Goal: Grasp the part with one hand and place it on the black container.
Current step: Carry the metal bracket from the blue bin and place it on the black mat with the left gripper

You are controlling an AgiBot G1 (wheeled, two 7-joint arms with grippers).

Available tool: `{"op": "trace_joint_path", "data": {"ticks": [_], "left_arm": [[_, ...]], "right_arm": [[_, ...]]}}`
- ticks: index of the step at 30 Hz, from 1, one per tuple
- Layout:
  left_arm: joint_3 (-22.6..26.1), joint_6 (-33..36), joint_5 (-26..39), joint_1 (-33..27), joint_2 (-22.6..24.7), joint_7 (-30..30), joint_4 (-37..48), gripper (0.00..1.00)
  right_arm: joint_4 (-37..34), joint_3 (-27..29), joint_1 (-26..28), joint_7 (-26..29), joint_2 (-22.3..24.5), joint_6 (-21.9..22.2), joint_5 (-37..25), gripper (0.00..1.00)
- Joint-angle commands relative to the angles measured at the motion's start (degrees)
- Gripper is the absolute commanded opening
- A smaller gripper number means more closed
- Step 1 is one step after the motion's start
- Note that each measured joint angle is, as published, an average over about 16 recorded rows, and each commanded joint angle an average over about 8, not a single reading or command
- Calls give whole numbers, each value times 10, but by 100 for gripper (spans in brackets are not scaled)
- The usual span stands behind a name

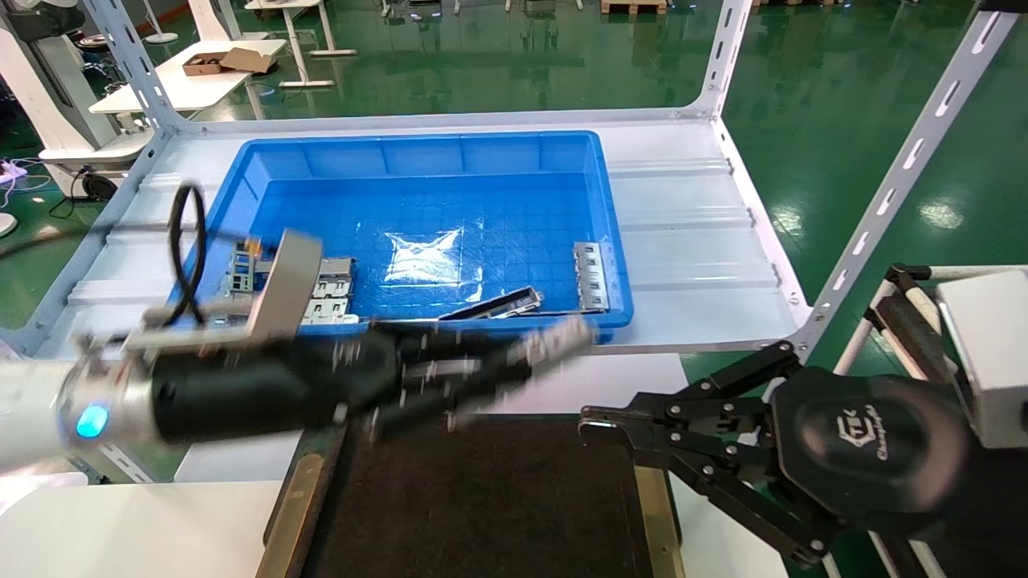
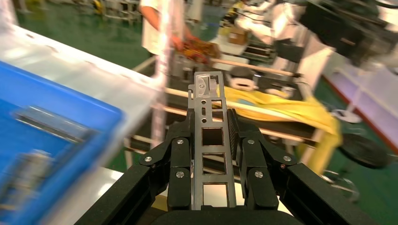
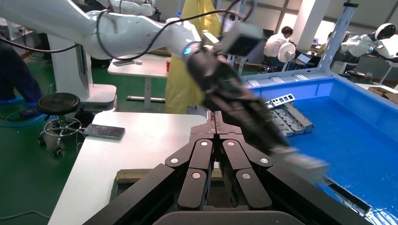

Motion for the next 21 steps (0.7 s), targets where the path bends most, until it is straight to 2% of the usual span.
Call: {"op": "trace_joint_path", "data": {"ticks": [1, 6, 11, 16, 21], "left_arm": [[-3, 11, -14, 30, -16, -21, -46, 0], [-7, -45, -21, 117, -41, -68, -129, 0], [-8, -135, -11, 206, -52, -110, -197, 0], [-2, -259, 27, 296, -48, -146, -255, 0], [13, -415, 91, 364, -20, -187, -294, 0]], "right_arm": [[0, 0, 0, 0, 0, 0, 0, 0], [0, 0, 0, 0, 0, 0, 0, 0], [0, 0, 0, 0, 0, 0, 0, 0], [0, 0, 0, 0, 0, 0, 0, 0], [0, -1, 0, 0, 0, 0, 0, 0]]}}
